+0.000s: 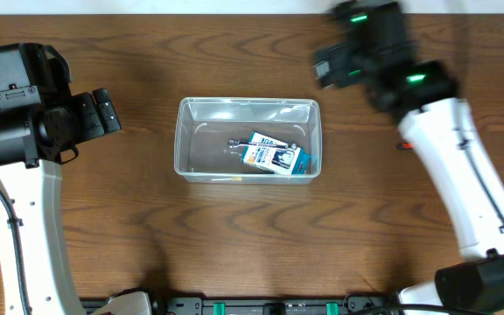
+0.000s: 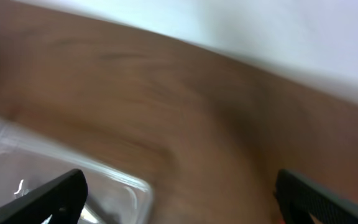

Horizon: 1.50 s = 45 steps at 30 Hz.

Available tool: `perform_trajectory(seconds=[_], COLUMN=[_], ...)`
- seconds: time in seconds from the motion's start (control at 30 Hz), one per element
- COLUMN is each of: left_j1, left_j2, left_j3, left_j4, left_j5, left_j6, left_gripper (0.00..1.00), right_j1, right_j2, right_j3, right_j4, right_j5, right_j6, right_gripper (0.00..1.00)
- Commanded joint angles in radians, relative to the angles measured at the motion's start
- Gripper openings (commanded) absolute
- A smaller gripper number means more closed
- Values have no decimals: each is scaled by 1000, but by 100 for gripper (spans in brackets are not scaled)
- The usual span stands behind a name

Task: Pack container
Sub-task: 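Move the right gripper back over the red-handled pliers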

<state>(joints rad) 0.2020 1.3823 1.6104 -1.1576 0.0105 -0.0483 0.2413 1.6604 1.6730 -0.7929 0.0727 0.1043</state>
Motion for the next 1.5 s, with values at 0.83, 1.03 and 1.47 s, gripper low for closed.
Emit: perform_trajectory(seconds=[0.83,1.03,1.47], left_j1=[5,5,5], left_j2=[4,4,4], left_j3=[-4,-4,-4], left_j4=[-10,-10,-9], left_j5=[-16,-16,-16], left_j6=[-1,-1,-1], left_gripper=[98,98,98], right_j1=[-409,-424,-427], right_j2=[467,471,471], right_j3=[-34,-54,-220], right_j4=[-322,-300,-149], right_j5=[-42,43,104], right_j6=[800,783,715], right_gripper=[99,99,99])
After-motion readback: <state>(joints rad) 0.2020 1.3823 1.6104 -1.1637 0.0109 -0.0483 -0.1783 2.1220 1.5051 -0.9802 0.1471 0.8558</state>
